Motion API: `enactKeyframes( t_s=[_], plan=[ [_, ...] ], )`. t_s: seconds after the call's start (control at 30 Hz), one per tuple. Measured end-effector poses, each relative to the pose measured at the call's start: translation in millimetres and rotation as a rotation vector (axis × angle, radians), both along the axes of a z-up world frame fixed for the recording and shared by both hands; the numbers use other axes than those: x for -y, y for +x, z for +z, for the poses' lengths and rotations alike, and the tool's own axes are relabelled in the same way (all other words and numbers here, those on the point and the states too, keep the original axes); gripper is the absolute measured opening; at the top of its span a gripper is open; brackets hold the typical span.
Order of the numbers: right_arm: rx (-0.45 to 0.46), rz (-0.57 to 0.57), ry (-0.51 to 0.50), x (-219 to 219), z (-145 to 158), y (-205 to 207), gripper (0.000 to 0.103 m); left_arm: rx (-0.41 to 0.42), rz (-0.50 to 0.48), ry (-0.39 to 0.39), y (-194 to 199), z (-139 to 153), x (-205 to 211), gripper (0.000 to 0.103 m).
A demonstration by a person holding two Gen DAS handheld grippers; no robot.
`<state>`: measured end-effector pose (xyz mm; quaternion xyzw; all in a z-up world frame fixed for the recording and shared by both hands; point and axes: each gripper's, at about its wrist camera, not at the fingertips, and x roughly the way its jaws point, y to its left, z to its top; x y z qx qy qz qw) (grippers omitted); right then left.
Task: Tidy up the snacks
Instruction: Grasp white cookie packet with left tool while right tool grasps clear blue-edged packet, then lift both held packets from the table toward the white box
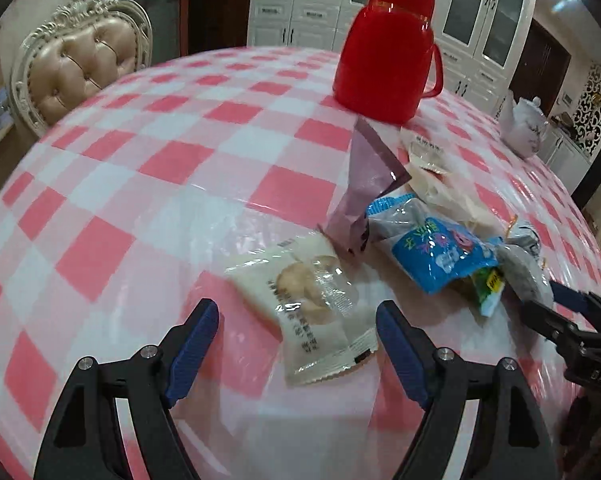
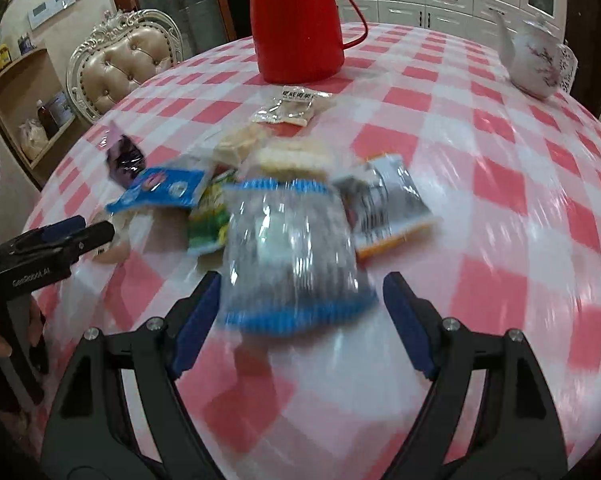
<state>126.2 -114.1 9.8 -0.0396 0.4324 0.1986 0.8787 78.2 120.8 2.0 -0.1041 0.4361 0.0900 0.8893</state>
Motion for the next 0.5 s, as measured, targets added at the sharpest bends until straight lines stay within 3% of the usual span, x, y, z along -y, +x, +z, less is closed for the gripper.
enactKeyframes(
  t_s=[0.07,0.13,0.17,0.2,0.23,0.27,0.33,0.5],
  plan=[
    [-0.01,0.009,-0.019,-7,-5,14,0.084,-0.004,-0.012,0.059,6,-2,6,0.084],
    [-0.014,0.015,-0.034,-12,-6,24,0.084,-0.002,-0.026,0.064,5,-2,9,0.083],
    [-0.007,0.021,-0.037,-13,-7,26,0.084,0.009,-0.033,0.046,4,-1,7,0.075],
    [-0.003,0.029,-0.032,-14,-7,26,0.075,0.031,-0.034,0.017,0,1,3,0.069],
    [0.009,0.032,-0.036,-14,-7,24,0.062,0.044,-0.05,-0.007,-2,1,0,0.047],
    [0.036,0.034,-0.056,-16,-6,19,0.061,0.045,-0.07,-0.006,-4,2,-1,0.041],
    [0.071,0.025,-0.078,-18,-2,3,0.06,0.051,-0.081,-0.026,-9,2,-4,0.039],
    [0.116,0.011,0.011,-9,8,-33,0.06,0.07,-0.102,-0.006,-18,6,-2,0.039]
  ],
)
